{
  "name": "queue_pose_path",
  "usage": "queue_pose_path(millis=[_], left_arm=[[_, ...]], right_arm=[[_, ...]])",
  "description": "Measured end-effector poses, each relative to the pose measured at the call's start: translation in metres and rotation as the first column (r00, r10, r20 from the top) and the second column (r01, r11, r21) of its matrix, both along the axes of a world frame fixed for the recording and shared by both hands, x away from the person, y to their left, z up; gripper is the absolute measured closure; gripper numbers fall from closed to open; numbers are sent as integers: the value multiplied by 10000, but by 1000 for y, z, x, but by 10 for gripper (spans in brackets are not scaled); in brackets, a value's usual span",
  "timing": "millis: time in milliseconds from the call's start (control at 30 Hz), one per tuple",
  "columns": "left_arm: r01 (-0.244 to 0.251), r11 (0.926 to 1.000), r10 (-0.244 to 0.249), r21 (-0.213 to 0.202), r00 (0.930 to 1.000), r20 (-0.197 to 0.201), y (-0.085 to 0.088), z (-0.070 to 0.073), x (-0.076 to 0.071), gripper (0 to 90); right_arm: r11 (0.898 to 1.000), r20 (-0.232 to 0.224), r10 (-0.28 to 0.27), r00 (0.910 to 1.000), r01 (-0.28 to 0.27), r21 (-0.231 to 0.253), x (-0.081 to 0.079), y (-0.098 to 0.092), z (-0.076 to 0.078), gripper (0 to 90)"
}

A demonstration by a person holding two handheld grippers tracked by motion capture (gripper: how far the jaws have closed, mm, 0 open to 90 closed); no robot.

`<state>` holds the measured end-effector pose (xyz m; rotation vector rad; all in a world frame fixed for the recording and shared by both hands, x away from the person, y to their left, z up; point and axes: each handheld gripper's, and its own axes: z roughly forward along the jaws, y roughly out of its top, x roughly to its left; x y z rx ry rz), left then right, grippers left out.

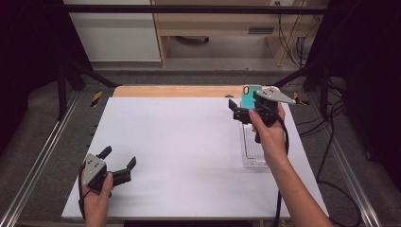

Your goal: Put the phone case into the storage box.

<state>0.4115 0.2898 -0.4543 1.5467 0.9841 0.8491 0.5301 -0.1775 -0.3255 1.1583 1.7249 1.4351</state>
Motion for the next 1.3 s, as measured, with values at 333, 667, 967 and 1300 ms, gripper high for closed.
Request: queue_pose_path(millis=[333,667,967,1300], left_arm=[[-9,10000,9,12,10000,29,2,1,-1,21],[-12,10000,12,-21,10000,87,3,2,-1,21],[-70,10000,71,-70,9999,95,7,3,-1,20],[-74,10000,74,-22,9999,95,6,3,-2,20]], right_arm=[[9997,128,-122,9998,125,-198,-6,-6,-2,52],[9995,208,-295,9993,296,-54,-12,-15,-3,54],[9990,306,-454,9985,455,-38,-18,-26,-2,54],[9983,284,-567,9980,564,120,-25,-41,-6,54]])
